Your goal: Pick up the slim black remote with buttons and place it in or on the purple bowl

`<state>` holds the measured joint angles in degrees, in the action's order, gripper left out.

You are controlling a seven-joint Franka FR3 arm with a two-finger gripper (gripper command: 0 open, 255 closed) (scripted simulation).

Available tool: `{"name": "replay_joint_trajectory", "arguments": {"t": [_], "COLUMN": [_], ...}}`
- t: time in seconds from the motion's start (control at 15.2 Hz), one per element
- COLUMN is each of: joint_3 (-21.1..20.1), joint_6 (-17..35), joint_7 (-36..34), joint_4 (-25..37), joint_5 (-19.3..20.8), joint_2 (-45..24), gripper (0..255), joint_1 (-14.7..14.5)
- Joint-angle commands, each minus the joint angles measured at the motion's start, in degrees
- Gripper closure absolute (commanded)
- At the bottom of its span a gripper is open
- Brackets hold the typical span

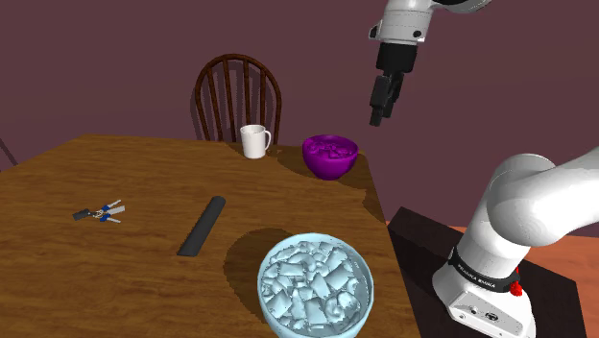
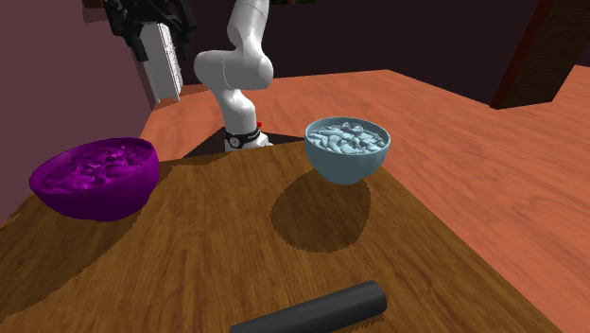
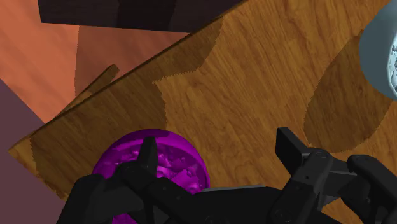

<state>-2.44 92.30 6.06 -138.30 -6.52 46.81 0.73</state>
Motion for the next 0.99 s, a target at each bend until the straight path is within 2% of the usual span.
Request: {"name": "replay_joint_trajectory", "arguments": {"t": [0.0,0.46,0.92], "joint_3": [0.0,-10.6,-20.7], "joint_6": [0.0,5.6,12.6], "joint_7": [0.0,-17.9,-35.4], "joint_4": [0.0,-0.4,3.8], "joint_5": [0.0,-7.7,-12.6], "joint_2": [0.0,-5.6,-16.4], "gripper": [0,0,0], "joint_1": [0.0,0.2,1.7]}}
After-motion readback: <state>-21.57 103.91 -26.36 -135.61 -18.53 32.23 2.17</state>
